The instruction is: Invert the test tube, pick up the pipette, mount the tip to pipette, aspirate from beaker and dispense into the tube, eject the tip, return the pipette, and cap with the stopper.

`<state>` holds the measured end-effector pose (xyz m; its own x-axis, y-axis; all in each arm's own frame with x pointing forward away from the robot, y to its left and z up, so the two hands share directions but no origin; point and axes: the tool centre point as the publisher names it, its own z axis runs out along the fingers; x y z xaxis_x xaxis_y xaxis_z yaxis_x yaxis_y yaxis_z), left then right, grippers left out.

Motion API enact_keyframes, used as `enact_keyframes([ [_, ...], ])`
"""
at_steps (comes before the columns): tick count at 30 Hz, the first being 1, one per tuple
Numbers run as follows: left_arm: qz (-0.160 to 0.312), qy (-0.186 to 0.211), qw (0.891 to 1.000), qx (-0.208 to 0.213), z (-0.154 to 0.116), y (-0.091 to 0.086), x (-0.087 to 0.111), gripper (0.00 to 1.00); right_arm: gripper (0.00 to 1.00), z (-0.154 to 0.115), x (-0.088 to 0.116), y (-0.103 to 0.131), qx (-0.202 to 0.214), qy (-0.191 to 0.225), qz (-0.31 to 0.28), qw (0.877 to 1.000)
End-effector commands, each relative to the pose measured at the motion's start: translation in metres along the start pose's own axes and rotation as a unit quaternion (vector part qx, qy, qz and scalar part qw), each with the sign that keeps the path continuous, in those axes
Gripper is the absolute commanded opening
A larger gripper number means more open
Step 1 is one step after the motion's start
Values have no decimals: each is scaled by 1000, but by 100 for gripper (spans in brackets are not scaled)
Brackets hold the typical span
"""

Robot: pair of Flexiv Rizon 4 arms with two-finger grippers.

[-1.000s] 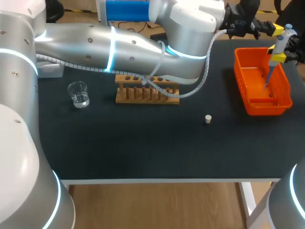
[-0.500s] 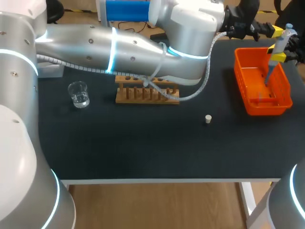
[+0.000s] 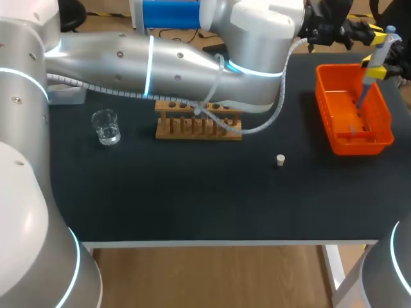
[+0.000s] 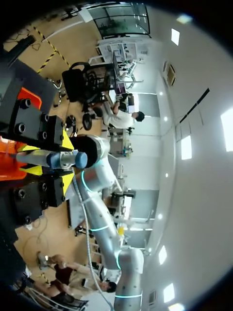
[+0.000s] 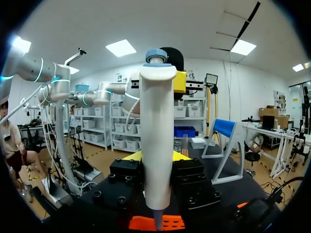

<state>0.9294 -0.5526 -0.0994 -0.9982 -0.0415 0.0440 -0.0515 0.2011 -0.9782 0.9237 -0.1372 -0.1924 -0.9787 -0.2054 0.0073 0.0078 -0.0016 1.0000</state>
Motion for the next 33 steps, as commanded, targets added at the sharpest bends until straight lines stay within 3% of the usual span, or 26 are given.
enact_keyframes([
  [1,3,-3,1000,-1,-13,-10,6,100,0,-1,-1,1,2,1,0,1000],
  [9,22,9,1000,-1,-37,-16,22,100,0,-1,-1,1,2,1,0,1000],
  [21,21,16,999,28,-98,8,51,100,0,-1,-1,1,2,1,0,1000],
  [33,29,-15,998,55,-165,35,94,100,0,-1,-1,1,2,1,0,1000],
])
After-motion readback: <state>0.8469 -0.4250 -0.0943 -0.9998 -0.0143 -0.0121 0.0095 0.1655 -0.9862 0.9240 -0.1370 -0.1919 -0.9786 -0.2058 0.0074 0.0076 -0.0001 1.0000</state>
